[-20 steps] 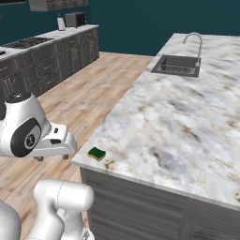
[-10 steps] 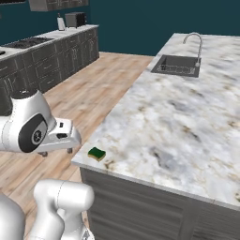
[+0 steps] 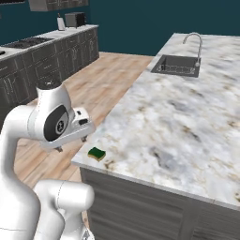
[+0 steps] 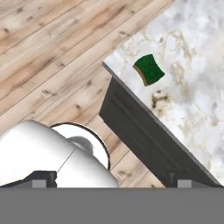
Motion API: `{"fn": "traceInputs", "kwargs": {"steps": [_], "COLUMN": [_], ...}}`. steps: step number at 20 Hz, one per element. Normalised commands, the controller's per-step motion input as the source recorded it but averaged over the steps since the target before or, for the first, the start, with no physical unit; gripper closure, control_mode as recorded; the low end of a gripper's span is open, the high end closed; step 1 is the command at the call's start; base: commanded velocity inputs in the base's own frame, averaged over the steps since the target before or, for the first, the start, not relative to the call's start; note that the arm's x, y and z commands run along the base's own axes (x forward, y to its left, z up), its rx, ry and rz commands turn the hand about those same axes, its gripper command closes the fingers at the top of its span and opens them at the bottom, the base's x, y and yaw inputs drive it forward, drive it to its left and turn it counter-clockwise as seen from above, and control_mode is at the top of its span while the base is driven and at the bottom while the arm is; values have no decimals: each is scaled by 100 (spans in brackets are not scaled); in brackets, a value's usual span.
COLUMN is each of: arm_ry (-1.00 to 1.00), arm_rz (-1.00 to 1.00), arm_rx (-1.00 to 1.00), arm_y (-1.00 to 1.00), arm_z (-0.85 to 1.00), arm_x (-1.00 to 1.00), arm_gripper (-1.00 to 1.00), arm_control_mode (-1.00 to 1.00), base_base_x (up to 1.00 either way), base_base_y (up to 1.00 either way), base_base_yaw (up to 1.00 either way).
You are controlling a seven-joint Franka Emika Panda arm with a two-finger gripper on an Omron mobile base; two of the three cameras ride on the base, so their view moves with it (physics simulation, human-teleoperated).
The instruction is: Place the sponge inside the microwave to prepare for sanitizing.
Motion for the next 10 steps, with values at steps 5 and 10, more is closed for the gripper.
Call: {"fn": "traceInputs", "kwargs": {"steps": [5,10], "arm_ry": [-13,-5], "arm_rz": [10,0], "arm_rx": [-9,-2], "arm_y": [-8,12], "arm_z": [-40,-26], "arm_x": [42,57], "arm_gripper": [-100,-100], "arm_control_mode": [-100,-100], "base_base_x": [0,0], "base_base_y": [0,0], "base_base_yaw": [0,0]}}
